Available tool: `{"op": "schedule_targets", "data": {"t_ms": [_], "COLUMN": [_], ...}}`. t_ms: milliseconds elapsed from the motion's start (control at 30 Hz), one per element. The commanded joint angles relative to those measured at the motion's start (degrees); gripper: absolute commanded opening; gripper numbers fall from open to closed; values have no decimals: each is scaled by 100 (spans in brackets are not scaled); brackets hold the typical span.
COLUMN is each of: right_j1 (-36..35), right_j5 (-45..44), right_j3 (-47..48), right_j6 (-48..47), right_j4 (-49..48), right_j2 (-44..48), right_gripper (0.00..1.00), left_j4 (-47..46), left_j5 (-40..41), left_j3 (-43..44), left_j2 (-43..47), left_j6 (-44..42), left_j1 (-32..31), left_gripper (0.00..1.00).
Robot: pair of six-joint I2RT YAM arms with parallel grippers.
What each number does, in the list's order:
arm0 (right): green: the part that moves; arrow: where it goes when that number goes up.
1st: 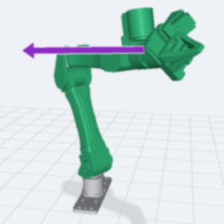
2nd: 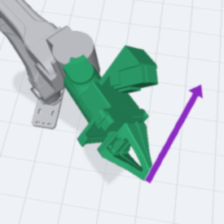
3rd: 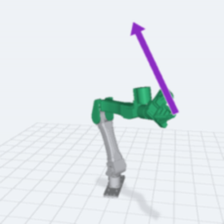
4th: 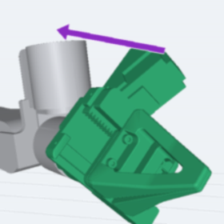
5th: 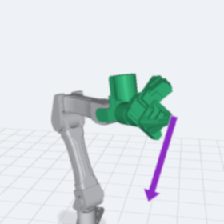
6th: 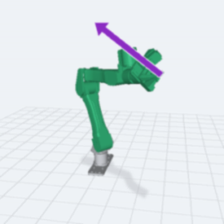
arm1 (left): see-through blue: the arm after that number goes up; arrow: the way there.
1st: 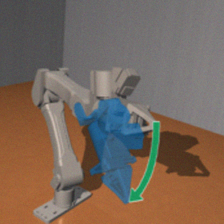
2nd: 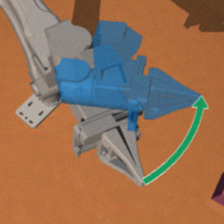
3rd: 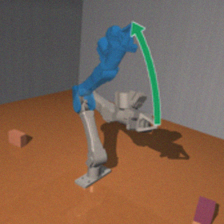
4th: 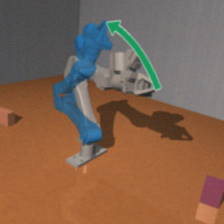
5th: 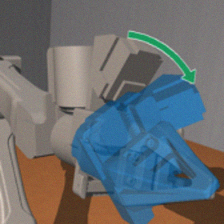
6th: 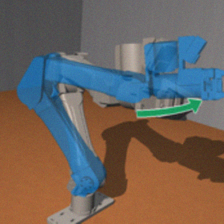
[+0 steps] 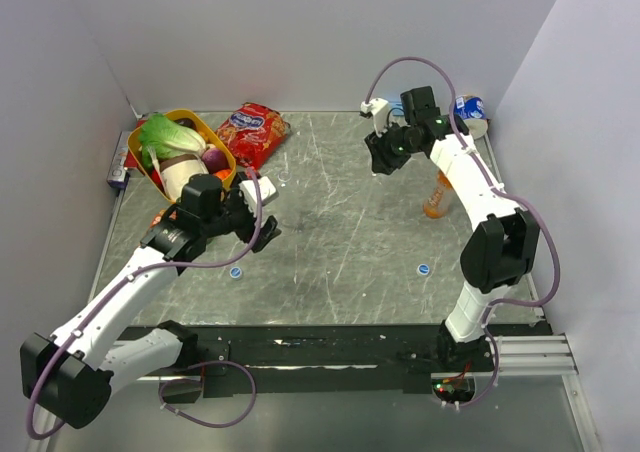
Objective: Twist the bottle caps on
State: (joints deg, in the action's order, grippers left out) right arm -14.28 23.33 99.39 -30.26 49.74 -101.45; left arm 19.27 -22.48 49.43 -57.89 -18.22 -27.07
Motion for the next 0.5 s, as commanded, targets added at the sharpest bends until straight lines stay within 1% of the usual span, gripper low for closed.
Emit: {"op": "schedule_targets", "data": {"t_ms": [0, 33, 100, 133, 233, 267, 333, 367, 400, 467], "right_j1": [-39, -74, -136, -162, -320, -364, -461, -566, -619, -751], "right_j5": [92, 145, 407, 557, 1172, 1374, 1726, 1832, 1946, 2140], "right_j3": [168, 177, 177, 159, 308, 396, 642, 738, 913, 1003], "right_j6": [20, -6, -93, -225, -532, -620, -832, -919, -1103, -1122], "right_j4": [-17, 88, 255, 352, 1036, 1473, 1854, 2247, 2373, 2462], "right_j2": [134, 247, 458, 764, 1231, 1302, 1460, 1487, 1522, 1654], "right_gripper": [39, 30, 22, 16, 11, 10, 8, 8, 8, 8], "left_j4": [-151, -204, -309, -449, -669, -800, -942, -1142, -1249, -1486], "left_j5": [-230, -283, -441, -685, -924, -873, -584, -495, -451, -345], "left_j3": [120, 85, 41, 6, -91, -109, -196, -223, -249, -293], "left_j2": [120, 120, 137, 137, 164, 155, 85, 6, -38, -195], "left_j6": [81, 73, 81, 151, 248, 222, 126, 108, 117, 160], "left_j1": [44, 35, 26, 26, -184, -446, -746, -956, -1036, -1186], "left_gripper": [96, 96, 96, 96, 96, 96, 96, 96, 96, 96]}}
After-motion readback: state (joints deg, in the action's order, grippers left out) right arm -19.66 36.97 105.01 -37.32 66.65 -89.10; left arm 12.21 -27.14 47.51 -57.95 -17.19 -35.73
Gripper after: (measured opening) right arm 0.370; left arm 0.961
